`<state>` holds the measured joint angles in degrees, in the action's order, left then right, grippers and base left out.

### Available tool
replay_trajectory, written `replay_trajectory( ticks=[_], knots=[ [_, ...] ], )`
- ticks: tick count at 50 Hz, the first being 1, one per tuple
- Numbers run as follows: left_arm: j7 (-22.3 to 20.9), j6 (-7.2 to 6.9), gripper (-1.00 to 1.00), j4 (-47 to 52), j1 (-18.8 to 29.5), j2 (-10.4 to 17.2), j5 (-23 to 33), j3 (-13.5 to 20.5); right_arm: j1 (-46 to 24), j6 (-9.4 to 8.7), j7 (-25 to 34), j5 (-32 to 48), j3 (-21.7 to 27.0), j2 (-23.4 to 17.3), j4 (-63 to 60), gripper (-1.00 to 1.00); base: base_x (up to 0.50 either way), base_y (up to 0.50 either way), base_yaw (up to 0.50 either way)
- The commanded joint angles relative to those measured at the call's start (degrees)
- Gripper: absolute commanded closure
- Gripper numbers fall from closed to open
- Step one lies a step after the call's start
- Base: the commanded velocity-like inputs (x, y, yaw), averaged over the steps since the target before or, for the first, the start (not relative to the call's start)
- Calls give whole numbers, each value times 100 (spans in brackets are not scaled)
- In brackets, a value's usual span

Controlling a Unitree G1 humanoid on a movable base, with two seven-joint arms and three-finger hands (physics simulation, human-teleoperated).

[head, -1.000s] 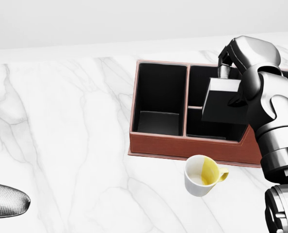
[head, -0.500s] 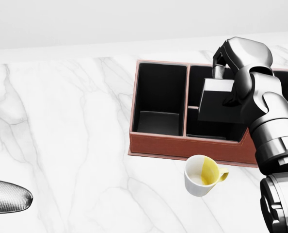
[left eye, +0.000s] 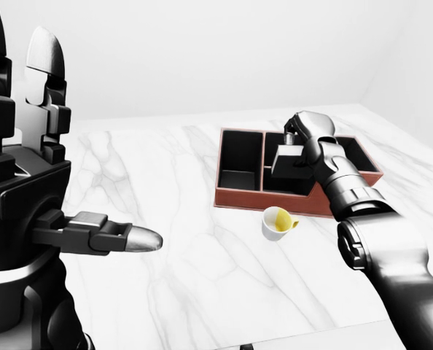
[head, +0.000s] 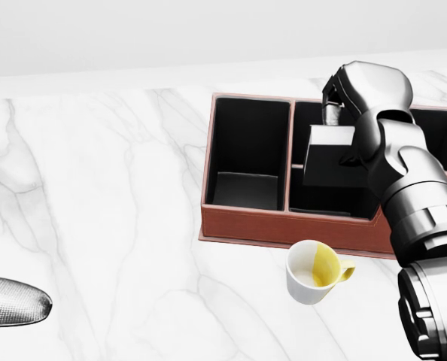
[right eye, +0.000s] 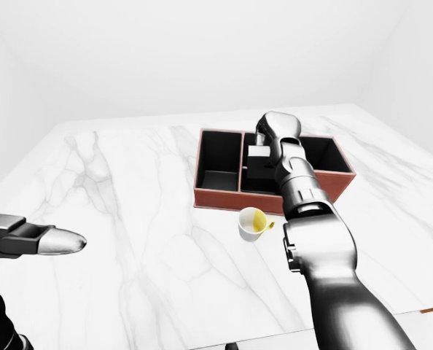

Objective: Pick up the book and place it in the caddy.

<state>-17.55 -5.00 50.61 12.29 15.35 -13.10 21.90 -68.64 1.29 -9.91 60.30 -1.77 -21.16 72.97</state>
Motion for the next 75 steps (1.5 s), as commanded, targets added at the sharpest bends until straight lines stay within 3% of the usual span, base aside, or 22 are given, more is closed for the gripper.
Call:
replay_trajectory(
  ticks=[1, 15, 37, 41, 45, 46, 47, 69, 75],
  knots=[
    [-17, 0, -100, -91, -22, -17, 64, -29, -137, 45, -438, 203, 36, -5, 161, 100, 0, 0, 0],
    [-32, 0, -100, -97, -16, -22, 135, -47, -210, -103, -666, 333, 83, 24, 344, 100, 0, 0, 0],
    [-46, 0, -100, -753, -41, -101, 458, -238, -288, -96, -921, 601, 213, 93, 523, 100, 0, 0, 0],
    [-39, 0, -100, -766, -28, -102, 478, -237, -292, -161, -948, 644, 248, 112, 547, 100, 0, 0, 0],
    [-36, 0, -100, -747, -46, -107, 485, -218, -335, -385, -1181, 670, 321, 129, 573, 100, 0, 0, 0],
    [-43, 0, -100, -740, -69, -106, 484, -194, -334, -519, -1432, 735, 308, 130, 585, -65, 0, 0, 0],
    [-48, 0, -100, -726, -80, -106, 478, -176, -340, -499, -1381, 725, 339, 128, 590, -100, 0, 0, 0],
    [-74, 0, -100, -497, -168, -133, 376, -74, -415, -316, -1536, 781, 349, 113, 558, -100, 0, 0, 0],
    [-59, 0, -100, -517, -137, -123, 364, -78, -454, -196, -1428, 697, 352, 111, 525, -100, 0, 0, 0]
  ],
)
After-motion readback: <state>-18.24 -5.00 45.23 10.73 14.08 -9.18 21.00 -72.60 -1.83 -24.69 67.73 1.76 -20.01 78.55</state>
